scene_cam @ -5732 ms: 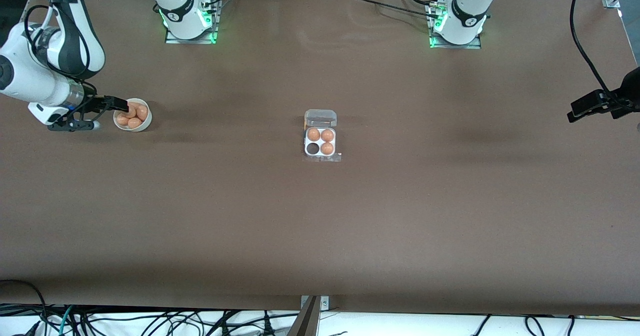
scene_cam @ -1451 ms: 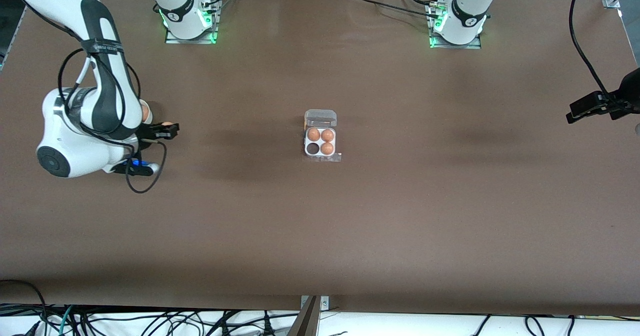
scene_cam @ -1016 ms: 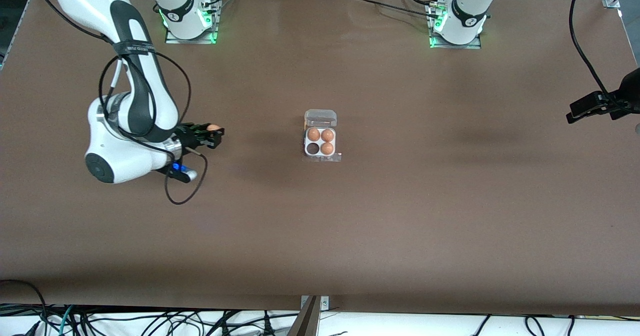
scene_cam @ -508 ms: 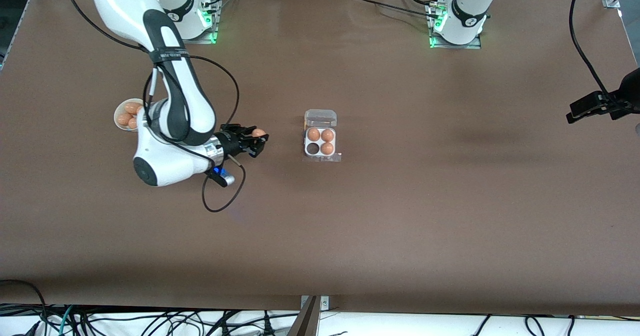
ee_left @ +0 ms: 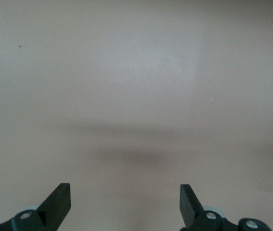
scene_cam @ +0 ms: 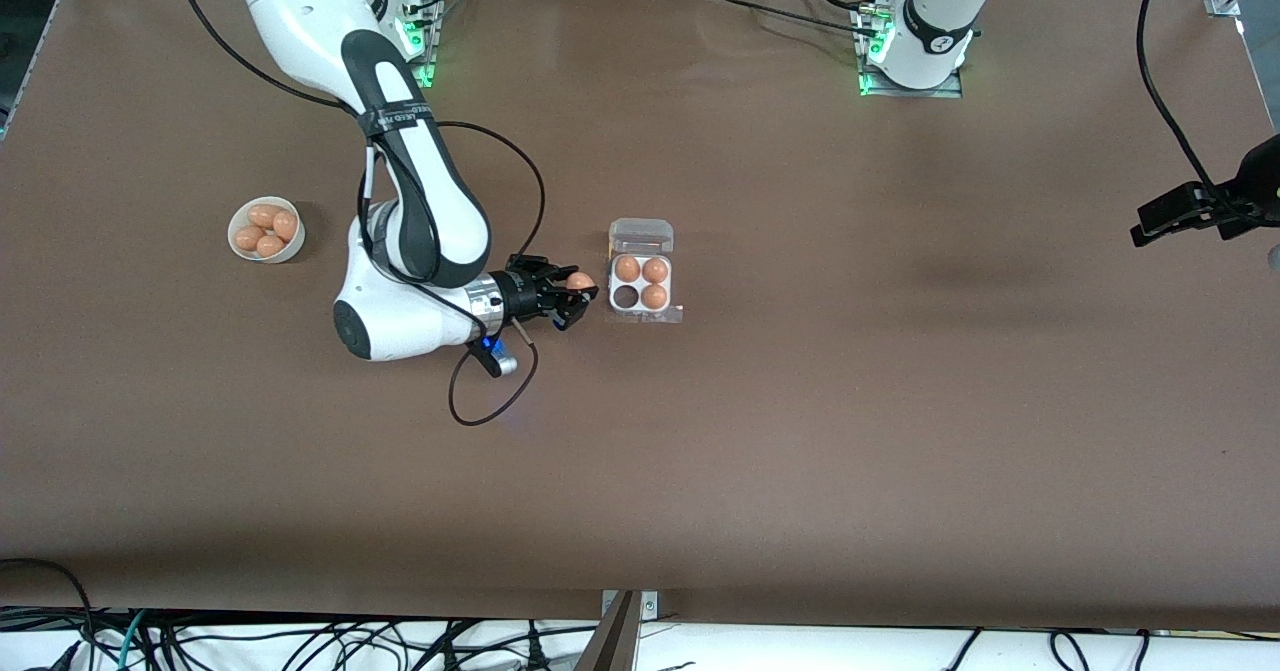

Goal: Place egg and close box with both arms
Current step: 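Carry the egg with the right gripper to the clear egg box, then lower the egg into the empty box slot and open the right gripper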

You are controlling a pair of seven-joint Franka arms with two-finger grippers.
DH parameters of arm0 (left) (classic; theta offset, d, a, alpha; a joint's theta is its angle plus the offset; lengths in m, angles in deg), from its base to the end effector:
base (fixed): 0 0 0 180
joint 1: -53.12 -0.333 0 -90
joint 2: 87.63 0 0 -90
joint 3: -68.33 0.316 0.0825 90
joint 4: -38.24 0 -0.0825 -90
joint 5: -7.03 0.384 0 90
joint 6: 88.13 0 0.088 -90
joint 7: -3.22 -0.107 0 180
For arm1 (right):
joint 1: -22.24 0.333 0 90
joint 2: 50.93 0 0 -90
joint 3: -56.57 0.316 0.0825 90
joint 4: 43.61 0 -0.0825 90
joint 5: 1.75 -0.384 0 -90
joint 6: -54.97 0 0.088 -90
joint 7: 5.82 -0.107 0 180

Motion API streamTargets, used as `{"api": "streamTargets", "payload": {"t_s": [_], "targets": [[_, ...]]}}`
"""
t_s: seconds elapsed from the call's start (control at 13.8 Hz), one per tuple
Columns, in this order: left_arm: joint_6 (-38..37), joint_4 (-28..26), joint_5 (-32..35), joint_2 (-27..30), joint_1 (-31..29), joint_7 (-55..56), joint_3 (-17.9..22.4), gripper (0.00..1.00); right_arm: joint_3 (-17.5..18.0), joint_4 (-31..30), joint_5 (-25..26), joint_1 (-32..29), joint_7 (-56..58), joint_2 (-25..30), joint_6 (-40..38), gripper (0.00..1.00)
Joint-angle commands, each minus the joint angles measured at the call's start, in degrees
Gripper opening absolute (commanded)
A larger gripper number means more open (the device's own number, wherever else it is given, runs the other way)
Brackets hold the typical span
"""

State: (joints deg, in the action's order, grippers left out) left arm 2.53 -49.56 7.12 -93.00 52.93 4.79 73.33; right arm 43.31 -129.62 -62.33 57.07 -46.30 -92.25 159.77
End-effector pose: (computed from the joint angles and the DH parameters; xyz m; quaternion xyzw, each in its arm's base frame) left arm 0.5806 0.0506 0.5905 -0.9980 -0.0588 0.0219 0.0042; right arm 0.6040 0.3433 0.2482 -0.8404 0.3483 0.3326 0.2487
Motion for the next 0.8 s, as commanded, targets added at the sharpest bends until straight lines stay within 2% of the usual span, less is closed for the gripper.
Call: {"api": "streamTargets", "payload": {"t_s": [0.0, 0.29, 0.73], "targets": [[-1.2, 1.8, 1.2, -0.6, 0.2, -0.7, -0.1, 1.0, -0.5, 1.9, -5.2, 1.6, -1.0, -2.2, 2.1, 0.31], [-1.2, 1.8, 1.3, -0.6, 0.1, -1.0, -0.1, 1.0, -0.5, 1.9, -8.3, 3.2, -1.1, -3.9, 4.4, 0.31], [-1.2, 1.8, 1.3, -0.6, 0.2, -1.0, -0.1, 1.0, -0.2, 1.8, -9.7, 3.8, -1.1, -5.4, 3.7, 0.31]]}}
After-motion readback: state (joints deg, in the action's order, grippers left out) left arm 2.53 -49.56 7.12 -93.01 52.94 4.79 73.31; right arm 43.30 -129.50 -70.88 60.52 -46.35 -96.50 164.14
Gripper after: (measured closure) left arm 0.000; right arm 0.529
